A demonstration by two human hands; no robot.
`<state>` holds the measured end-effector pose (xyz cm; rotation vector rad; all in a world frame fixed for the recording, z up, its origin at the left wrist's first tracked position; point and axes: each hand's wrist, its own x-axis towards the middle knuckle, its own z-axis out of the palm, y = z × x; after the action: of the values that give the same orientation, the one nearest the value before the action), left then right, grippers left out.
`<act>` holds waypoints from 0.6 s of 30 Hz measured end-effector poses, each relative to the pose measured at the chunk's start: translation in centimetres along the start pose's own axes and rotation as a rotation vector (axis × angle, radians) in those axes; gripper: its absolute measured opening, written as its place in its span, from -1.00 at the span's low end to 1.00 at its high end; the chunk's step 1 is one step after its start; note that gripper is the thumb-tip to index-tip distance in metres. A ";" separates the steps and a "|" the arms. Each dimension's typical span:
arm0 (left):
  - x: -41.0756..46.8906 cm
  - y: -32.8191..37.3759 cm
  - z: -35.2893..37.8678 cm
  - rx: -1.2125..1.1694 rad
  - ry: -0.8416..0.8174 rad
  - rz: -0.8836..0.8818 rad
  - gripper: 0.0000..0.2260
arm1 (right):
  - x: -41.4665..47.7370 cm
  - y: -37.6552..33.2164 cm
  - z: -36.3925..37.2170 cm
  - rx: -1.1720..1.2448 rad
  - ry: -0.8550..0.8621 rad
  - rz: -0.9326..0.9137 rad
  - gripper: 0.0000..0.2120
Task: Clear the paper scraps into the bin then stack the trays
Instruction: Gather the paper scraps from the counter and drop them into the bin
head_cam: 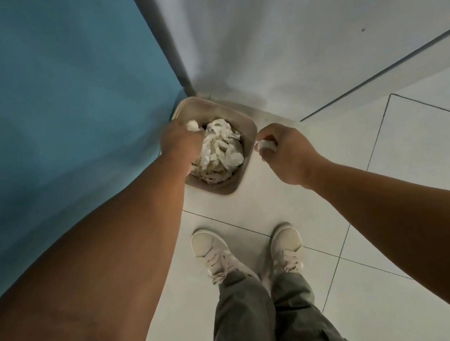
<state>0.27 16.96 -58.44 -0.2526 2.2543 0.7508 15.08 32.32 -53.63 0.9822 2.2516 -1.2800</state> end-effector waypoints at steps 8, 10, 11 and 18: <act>-2.1 -1.3 -0.5 0.040 0.038 0.051 -0.58 | 1.8 -1.5 2.2 0.005 -0.022 -0.008 -0.72; -2.9 -2.4 -0.8 -0.018 0.024 0.061 -0.61 | 2.5 -2.5 2.8 -0.006 -0.009 -0.039 -0.70; -3.4 -2.9 -0.9 -0.034 0.018 0.065 -0.63 | 2.9 -3.1 3.2 -0.015 -0.004 -0.059 -0.69; -5.3 -5.8 -1.7 0.035 -0.006 0.116 -0.69 | 5.0 -4.4 6.1 -0.136 -0.107 -0.051 -0.46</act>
<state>5.26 11.07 -56.35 -0.1038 2.2891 0.7705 8.37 27.55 -57.23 0.7936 2.2607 -1.1541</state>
